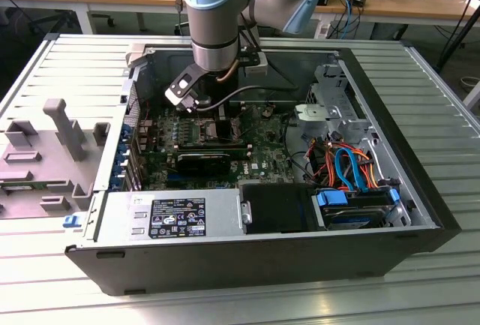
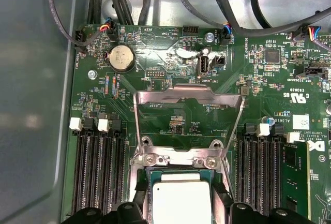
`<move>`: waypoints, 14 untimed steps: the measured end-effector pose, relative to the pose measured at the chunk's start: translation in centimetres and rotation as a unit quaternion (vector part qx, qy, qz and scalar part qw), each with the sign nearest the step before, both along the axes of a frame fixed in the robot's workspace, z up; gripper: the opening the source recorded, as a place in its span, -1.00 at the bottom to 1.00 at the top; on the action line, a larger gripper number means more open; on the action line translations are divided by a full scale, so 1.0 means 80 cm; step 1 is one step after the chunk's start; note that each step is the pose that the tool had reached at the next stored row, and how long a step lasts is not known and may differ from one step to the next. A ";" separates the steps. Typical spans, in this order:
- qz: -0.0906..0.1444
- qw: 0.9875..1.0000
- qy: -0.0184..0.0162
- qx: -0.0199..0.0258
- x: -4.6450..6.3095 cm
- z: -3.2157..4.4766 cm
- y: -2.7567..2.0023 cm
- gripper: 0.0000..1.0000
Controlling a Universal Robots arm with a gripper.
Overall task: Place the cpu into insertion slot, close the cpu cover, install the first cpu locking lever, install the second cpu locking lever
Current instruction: 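Place the cpu into insertion slot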
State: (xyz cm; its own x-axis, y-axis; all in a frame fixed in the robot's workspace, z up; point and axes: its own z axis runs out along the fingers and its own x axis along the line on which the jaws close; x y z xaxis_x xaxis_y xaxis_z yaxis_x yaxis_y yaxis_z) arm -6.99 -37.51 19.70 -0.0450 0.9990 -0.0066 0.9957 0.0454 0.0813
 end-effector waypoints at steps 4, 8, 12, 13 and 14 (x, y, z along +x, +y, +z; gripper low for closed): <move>0.000 1.000 0.000 0.000 0.000 0.0003 0.0000 0.14; 0.000 1.000 0.000 0.009 0.000 0.0045 0.0000 0.14; -0.001 1.000 0.000 0.017 0.000 0.0048 -0.0002 0.14; -0.001 1.000 0.000 0.017 0.000 0.0048 -0.0003 0.14; -0.001 1.000 0.000 0.017 0.000 0.0047 -0.0003 0.14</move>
State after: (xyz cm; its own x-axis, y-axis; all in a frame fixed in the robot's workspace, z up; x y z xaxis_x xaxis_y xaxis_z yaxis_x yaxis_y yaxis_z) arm -6.99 -37.53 20.08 -0.0439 0.9987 0.0274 0.9957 0.0415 0.0828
